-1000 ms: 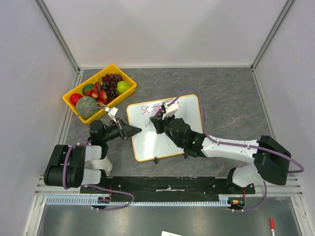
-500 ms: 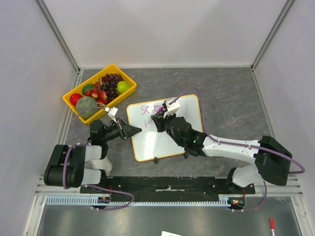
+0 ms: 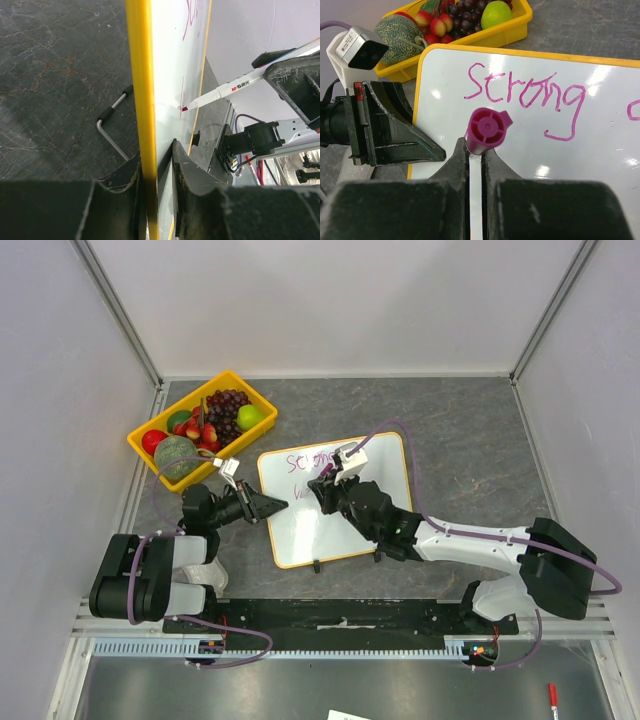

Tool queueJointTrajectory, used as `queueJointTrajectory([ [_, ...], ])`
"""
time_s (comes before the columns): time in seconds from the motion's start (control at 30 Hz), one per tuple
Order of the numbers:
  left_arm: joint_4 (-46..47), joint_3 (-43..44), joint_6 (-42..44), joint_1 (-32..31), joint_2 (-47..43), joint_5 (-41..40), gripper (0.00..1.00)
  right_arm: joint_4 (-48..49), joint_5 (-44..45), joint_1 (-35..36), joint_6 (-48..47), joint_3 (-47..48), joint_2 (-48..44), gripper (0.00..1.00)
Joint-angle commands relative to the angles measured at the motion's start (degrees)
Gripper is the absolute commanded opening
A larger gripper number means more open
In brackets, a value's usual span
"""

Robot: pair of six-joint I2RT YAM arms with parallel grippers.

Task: Write a sentence on the whiteboard
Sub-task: Pick up the sentence from the whiteboard.

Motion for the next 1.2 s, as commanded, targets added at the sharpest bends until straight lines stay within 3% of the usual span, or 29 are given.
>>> queueJointTrajectory([
  [0.0,-0.5,0.7,4.6,-0.3,0.8,-1.3,0.02,0.0,0.0,-0.2,1.0,-1.8,-1.7,0.0],
  [0.53,-0.5,0.7,4.6,-0.2,0.7,-1.3,0.02,0.6,-0.2,-0.6,1.0,0.6,-5.8,0.0],
  [1.17,-0.5,0.7,4.7,-0.3,0.8,-1.1,0.02,2.2,-2.0,-2.6,2.5,1.0,-0.8,0.0],
])
